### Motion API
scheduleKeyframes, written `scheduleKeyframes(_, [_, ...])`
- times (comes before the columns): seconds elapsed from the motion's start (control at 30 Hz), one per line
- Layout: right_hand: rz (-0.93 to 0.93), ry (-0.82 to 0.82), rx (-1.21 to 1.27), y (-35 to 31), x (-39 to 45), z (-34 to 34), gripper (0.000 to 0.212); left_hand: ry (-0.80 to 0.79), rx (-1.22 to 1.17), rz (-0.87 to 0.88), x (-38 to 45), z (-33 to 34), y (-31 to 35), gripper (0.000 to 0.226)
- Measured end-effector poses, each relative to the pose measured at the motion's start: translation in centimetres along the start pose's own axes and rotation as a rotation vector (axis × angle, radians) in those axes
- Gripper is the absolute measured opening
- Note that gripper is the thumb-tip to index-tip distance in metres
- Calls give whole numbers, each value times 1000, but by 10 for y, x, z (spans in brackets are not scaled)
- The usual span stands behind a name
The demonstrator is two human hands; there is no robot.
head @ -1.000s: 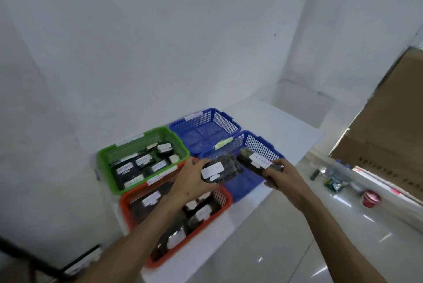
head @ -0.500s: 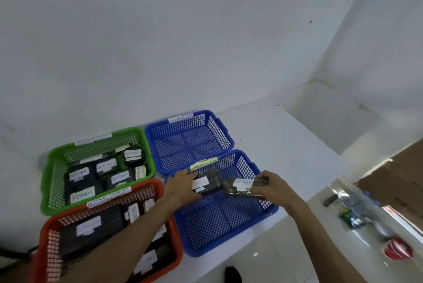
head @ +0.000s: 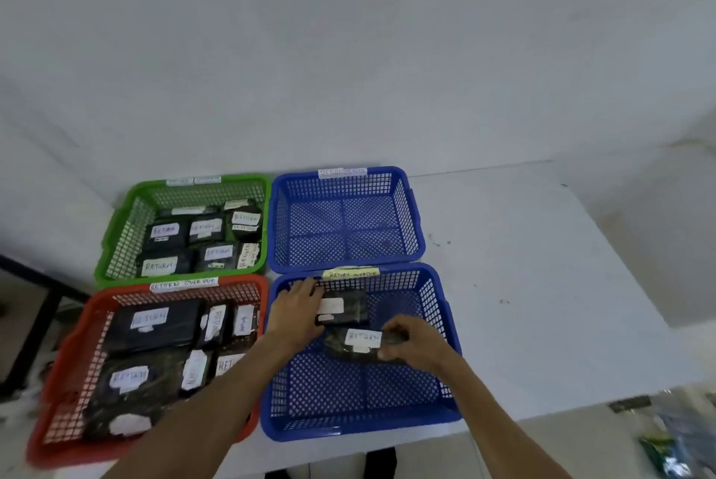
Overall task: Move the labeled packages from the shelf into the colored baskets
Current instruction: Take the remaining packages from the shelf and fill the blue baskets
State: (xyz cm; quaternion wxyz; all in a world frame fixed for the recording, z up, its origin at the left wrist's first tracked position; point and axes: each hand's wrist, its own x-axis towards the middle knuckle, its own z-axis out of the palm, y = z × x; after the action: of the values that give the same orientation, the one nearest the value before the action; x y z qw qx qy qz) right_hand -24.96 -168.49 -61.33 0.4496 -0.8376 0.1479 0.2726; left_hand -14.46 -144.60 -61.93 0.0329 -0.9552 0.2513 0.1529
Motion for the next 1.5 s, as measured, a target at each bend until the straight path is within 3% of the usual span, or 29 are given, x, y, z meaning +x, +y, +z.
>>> scheduleKeyframes(0.2, [-20, -20, 17, 11, 28, 26, 46, -23, -218, 4, -13, 5, -15, 79])
scheduleKeyframes(0.4, [-76, 108, -18, 7, 37, 41, 53, 62, -202, 64, -34, 3, -24, 54])
scheduleKeyframes(0.6, [-155, 168, -38, -11, 46, 60, 64, 145, -190, 88, -48, 7, -19, 59])
scheduleKeyframes(0.8, [-95, 136, -16, -15, 46, 66, 77, 188, -168, 116, -55, 8, -19, 60])
scheduleKeyframes(0.97, [-37, 134, -147, -25, 34, 64, 85, 255, -260, 121, -75, -3, -24, 61])
scheduleKeyframes(1.13, [-32, 286, -491, -76, 1, 68, 84, 296, -339, 64, -116, -12, -52, 50])
scheduleKeyframes(1.2, [-109, 346, -550, -110, -15, 79, 78, 336, -441, 50, -141, -21, -71, 46])
scheduleKeyframes(1.33, [-391, 331, -555, -174, -40, 108, 48, 439, -596, -27, -201, -42, -118, 44])
scheduleKeyframes(1.5, [-713, 298, -550, -278, -77, 186, 37, 499, -654, -195, -311, -58, -216, 45])
